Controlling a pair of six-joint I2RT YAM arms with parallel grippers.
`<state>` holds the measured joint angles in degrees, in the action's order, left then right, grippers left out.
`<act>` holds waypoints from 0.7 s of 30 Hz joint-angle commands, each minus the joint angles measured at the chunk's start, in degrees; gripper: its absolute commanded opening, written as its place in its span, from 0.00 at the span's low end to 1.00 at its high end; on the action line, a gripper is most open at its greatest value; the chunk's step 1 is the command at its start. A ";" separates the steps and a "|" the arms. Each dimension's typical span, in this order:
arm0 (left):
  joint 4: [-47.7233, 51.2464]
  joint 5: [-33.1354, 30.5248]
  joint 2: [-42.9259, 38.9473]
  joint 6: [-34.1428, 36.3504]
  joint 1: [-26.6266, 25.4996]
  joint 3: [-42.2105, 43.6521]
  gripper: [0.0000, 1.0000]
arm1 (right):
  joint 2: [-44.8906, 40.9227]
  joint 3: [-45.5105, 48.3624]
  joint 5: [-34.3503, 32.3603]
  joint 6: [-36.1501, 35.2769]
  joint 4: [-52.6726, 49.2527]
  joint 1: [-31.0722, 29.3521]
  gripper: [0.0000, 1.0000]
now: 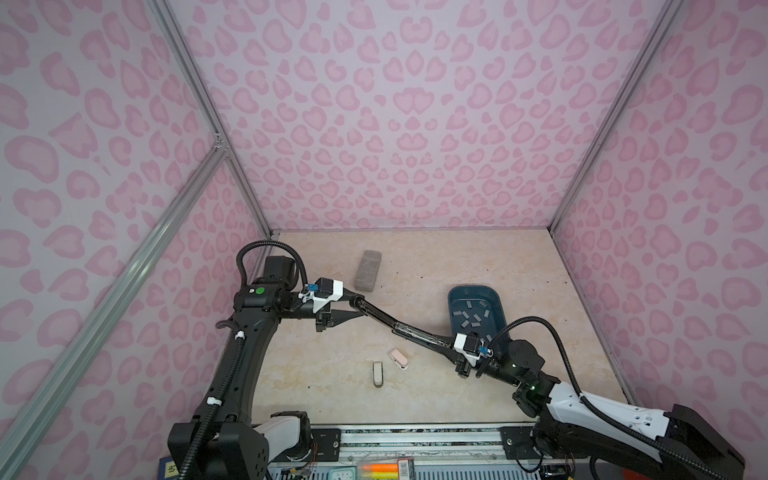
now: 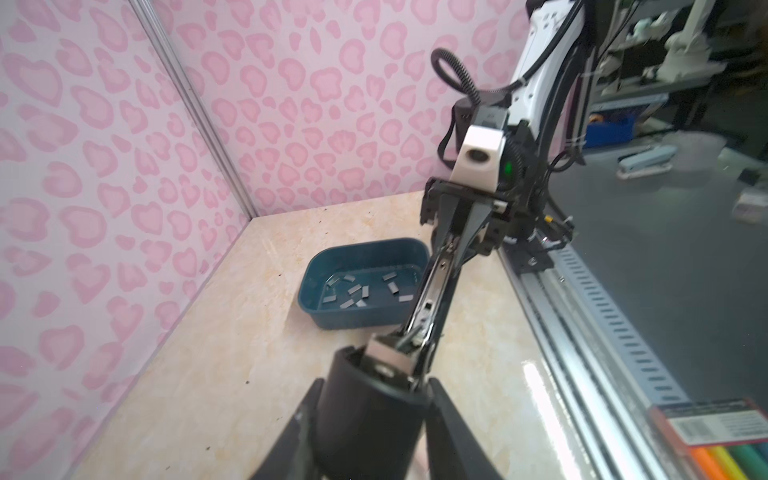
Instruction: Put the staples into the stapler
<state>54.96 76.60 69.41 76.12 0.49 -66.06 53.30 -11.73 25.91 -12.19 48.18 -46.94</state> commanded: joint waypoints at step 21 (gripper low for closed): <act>-46.18 -58.87 -11.33 -71.88 -0.58 1.36 0.97 | -2.24 -0.50 -19.96 12.74 3.83 -0.17 0.00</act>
<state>12.23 37.15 57.32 26.13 -0.10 -59.44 51.00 -11.33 11.11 -4.16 45.63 -47.13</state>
